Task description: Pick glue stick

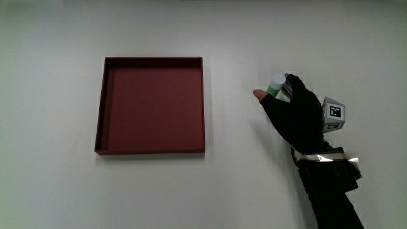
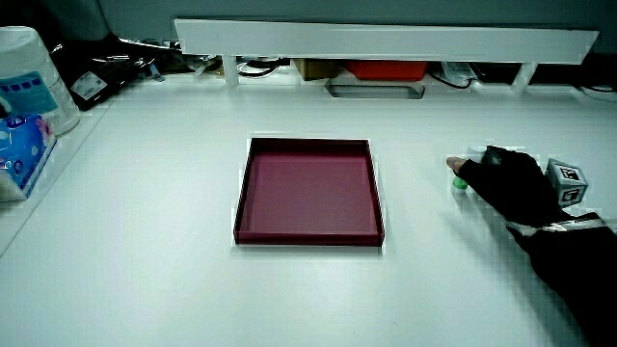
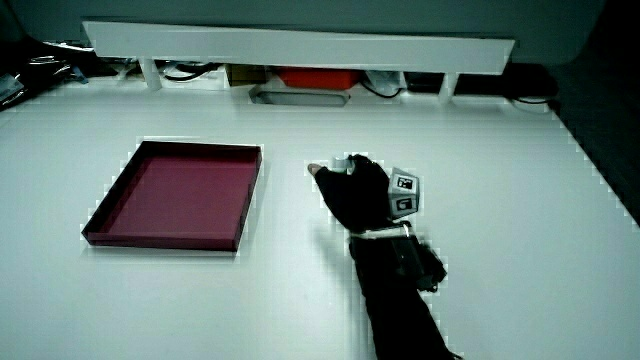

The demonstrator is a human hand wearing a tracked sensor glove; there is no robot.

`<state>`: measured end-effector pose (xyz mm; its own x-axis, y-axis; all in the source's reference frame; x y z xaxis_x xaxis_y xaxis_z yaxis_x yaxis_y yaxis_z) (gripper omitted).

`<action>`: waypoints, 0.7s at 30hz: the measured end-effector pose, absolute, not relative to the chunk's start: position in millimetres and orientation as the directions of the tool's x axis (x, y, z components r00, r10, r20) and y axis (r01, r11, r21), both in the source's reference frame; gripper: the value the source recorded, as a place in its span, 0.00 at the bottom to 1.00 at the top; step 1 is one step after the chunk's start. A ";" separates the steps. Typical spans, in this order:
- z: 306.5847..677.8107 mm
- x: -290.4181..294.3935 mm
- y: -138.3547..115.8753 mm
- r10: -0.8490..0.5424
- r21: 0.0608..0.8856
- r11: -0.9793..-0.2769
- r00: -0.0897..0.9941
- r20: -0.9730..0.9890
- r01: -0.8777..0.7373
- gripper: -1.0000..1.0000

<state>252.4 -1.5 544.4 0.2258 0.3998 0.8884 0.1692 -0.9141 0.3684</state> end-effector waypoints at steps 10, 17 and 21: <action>547.7 253.3 2.8 0.381 0.353 -0.918 0.157 0.911 0.180 0.88; 547.1 253.8 3.9 0.372 0.340 -0.919 0.155 0.915 0.198 0.97; 544.4 254.6 5.4 0.359 0.324 -0.922 0.157 0.920 0.212 1.00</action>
<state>254.6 5.4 544.4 0.1567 0.3589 0.9201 0.2121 -0.9221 0.3236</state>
